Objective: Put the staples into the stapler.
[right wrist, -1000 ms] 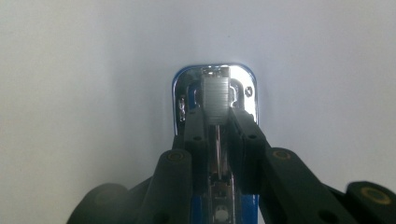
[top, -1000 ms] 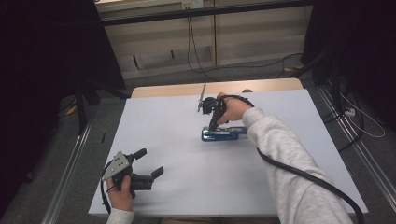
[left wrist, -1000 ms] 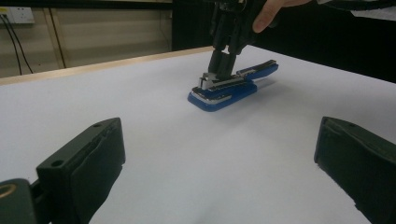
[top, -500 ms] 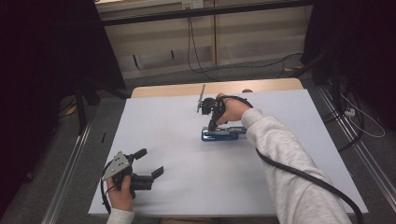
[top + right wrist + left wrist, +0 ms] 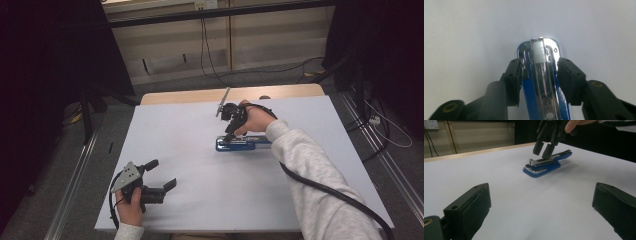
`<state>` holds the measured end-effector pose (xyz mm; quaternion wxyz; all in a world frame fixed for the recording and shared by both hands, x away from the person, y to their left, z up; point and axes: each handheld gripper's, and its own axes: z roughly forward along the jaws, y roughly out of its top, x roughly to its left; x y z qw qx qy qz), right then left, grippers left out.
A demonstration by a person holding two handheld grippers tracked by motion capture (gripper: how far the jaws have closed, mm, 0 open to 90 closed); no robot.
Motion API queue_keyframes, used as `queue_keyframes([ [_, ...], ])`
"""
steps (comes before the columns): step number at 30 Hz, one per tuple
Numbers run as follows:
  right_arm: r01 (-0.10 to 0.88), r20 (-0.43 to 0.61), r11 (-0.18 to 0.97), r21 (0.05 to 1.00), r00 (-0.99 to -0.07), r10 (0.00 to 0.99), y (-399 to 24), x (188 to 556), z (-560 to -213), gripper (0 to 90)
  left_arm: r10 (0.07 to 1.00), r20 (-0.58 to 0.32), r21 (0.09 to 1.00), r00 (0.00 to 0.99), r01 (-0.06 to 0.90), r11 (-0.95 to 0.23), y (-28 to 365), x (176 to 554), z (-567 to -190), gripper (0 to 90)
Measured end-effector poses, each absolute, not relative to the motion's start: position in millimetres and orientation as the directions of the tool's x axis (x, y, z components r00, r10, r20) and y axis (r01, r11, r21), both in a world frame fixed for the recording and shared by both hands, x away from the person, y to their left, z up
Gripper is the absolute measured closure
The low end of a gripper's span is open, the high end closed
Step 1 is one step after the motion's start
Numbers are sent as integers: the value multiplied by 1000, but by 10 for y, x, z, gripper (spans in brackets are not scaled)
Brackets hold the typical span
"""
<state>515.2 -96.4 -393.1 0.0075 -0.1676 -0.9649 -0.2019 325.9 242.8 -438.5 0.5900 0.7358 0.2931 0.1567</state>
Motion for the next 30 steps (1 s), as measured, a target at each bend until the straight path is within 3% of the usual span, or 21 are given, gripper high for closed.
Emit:
queue_keyframes([
  [3,337,75,842,422,-938,338,-1047,5116,-3930,484,625,-121,960,771,252,-125,2424,3265,-4380,20],
  [4,364,82,814,452,-926,369,-1139,5084,-3935,419,624,-127,958,771,258,-123,2419,3278,-4378,19],
  [6,389,78,794,467,-913,401,-1253,5058,-3943,375,623,-130,954,772,269,-134,2398,3297,-4376,20],
  [14,436,74,716,544,-876,477,-1617,4938,-3989,245,617,-116,935,779,295,-196,2232,3375,-4334,20],
  [30,497,58,606,621,-800,597,-2034,4714,-4009,131,626,-183,917,758,361,-169,2085,3548,-4341,21],
])
